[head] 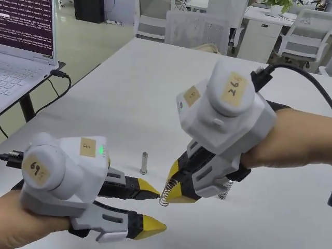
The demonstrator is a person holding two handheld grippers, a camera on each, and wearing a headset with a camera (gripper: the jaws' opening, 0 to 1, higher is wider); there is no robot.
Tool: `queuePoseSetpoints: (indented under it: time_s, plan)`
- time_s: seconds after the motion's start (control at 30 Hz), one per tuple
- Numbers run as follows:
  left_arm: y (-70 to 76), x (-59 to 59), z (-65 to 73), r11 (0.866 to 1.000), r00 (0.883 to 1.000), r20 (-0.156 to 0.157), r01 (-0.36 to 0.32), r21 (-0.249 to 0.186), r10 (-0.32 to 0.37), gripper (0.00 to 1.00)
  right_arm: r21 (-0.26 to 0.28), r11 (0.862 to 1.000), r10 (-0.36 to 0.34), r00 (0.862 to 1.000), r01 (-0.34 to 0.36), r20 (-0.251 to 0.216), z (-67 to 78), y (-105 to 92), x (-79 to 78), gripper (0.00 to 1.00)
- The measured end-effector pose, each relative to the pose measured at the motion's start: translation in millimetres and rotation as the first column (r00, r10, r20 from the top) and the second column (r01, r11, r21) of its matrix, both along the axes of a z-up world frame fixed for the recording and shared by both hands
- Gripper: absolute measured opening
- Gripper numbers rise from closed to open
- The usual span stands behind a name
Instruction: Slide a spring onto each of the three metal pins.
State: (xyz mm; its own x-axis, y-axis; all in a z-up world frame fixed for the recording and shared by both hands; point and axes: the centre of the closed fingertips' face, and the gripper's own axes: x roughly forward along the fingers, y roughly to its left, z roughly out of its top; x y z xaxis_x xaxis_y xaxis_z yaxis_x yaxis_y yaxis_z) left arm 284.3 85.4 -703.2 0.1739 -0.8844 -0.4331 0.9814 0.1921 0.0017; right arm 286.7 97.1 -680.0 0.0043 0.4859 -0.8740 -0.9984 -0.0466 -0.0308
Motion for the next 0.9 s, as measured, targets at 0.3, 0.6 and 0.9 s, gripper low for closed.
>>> queuePoseSetpoints:
  time_s: [0.3, 0.6, 0.9]
  plan:
    - [6.5, 5.7, -2.1, 0.999, 0.999, -0.009, -0.04, -0.01, 0.04, 0.35, -0.001, 1.0, -0.012, 1.0, 0.012, 0.017, 6.1, -1.7, 11.0, 0.08]
    - [15.2, 13.3, -5.1, 0.996, 0.996, -0.019, -0.091, -0.016, 0.09, 0.45, -0.002, 1.0, -0.021, 0.999, 0.021, 0.027, 7.5, -1.9, 16.5, 0.08]
    - [26.1, 18.4, -7.4, 0.989, 0.989, -0.039, -0.141, -0.033, 0.14, 0.53, 0.002, 1.0, -0.031, 0.999, 0.031, 0.036, 11.9, 2.0, 28.7, 0.08]
